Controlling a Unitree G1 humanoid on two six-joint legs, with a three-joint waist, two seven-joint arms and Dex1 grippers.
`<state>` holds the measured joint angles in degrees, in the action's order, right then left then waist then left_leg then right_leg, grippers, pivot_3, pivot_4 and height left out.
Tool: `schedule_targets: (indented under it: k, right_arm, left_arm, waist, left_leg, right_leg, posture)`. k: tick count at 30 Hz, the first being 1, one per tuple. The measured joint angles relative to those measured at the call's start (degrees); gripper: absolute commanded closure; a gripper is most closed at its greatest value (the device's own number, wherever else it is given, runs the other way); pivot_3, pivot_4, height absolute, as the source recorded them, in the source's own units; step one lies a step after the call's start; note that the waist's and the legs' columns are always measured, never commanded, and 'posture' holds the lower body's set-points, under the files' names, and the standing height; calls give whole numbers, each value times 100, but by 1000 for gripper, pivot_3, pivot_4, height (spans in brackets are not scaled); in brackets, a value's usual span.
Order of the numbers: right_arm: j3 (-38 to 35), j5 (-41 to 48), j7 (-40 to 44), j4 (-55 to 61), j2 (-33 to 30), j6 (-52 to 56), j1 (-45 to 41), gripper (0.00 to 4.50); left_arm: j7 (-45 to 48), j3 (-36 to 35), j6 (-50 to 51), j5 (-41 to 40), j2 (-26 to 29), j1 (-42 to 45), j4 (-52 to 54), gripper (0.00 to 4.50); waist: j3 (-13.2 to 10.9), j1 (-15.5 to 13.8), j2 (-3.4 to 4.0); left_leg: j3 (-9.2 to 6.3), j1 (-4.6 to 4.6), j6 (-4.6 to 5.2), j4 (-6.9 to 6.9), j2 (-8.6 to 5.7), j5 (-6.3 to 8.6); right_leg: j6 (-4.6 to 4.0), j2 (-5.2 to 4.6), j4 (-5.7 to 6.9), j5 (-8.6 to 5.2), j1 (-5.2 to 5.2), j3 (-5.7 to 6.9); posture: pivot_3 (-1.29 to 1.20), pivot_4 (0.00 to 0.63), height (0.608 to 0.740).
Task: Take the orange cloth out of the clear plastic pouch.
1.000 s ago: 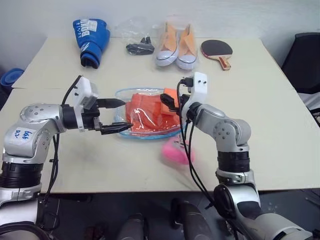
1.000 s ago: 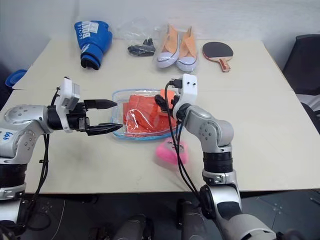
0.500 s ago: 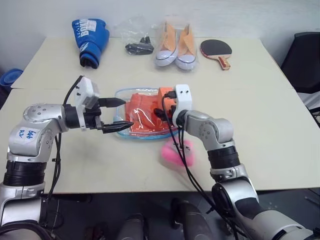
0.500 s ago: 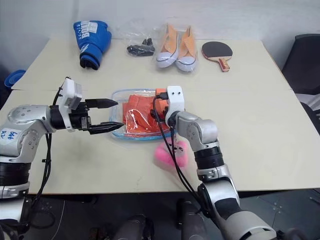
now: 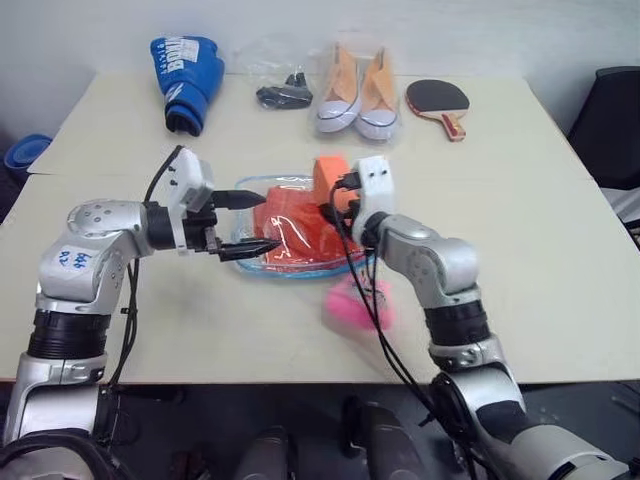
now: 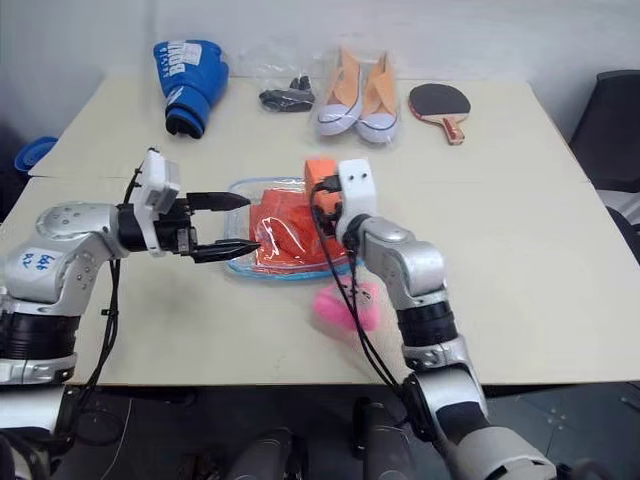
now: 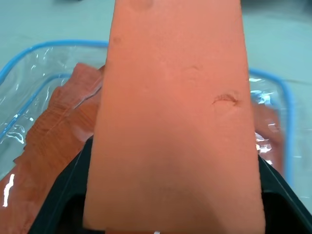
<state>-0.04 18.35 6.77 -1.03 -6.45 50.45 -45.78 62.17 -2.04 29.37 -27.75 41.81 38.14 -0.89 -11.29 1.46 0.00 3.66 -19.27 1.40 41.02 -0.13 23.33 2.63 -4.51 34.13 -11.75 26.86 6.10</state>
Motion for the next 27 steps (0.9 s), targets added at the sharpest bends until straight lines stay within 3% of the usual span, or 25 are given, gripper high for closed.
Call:
schedule_targets:
  k: [6, 10, 13, 19, 24, 27]
  right_arm:
    - [-1540, -7, 165, 1182, -1921, 386, 1281, 1816]
    - [-2376, 10, 500, 1481, -2714, 597, 2572, 1816]
    - [-2844, 44, 580, 1533, -2749, 619, 3160, 1816]
    - [-3183, 317, 609, 1757, -2459, 603, 3473, 109]
    - [-3232, 444, 669, 1967, -2499, 602, 3626, 47]
    - [-3241, 493, 880, 2142, -2870, 616, 3801, 47]
  left_arm:
    - [1, 327, 61, -24, -605, 211, 104, 0]
    - [114, 621, 138, -90, -934, 294, 333, 0]
    - [224, 831, 167, -115, -1094, 347, 466, 0]
    - [405, 1027, 49, -69, -1262, 423, 430, 0]
    - [564, 1159, -121, 74, -1266, 428, 231, 0]
    - [623, 1165, -239, 133, -1267, 428, 196, 0]
  waist:
    - [0, -168, 0]
    - [0, -160, 0]
    - [-1, -89, 2]
    - [-1, -65, 2]
    - [-1, -151, 2]
    - [-1, -210, 3]
  left_leg:
    - [-2, -8, 6, -4, -2, -2]
    - [15, 6, 6, -6, 3, -3]
    - [38, 19, 4, -11, 10, -4]
    - [30, 27, -5, -10, 11, -11]
    - [18, 27, 0, -4, 5, -13]
    - [8, 20, 7, -4, -1, -15]
  right_leg:
    - [7, -1, -20, 4, -5, 5]
    - [7, 8, -12, 4, -13, -11]
    - [4, 17, -6, 6, -36, -33]
    - [-1, 21, 11, 7, -31, -41]
    - [-1, 16, -1, 8, -25, -28]
    - [4, 10, -9, 10, -26, -22]
  posture:
    - [0, 150, 740]
    - [0, 150, 740]
    - [0, 150, 740]
    - [0, 150, 740]
    - [0, 150, 740]
    - [0, 150, 740]
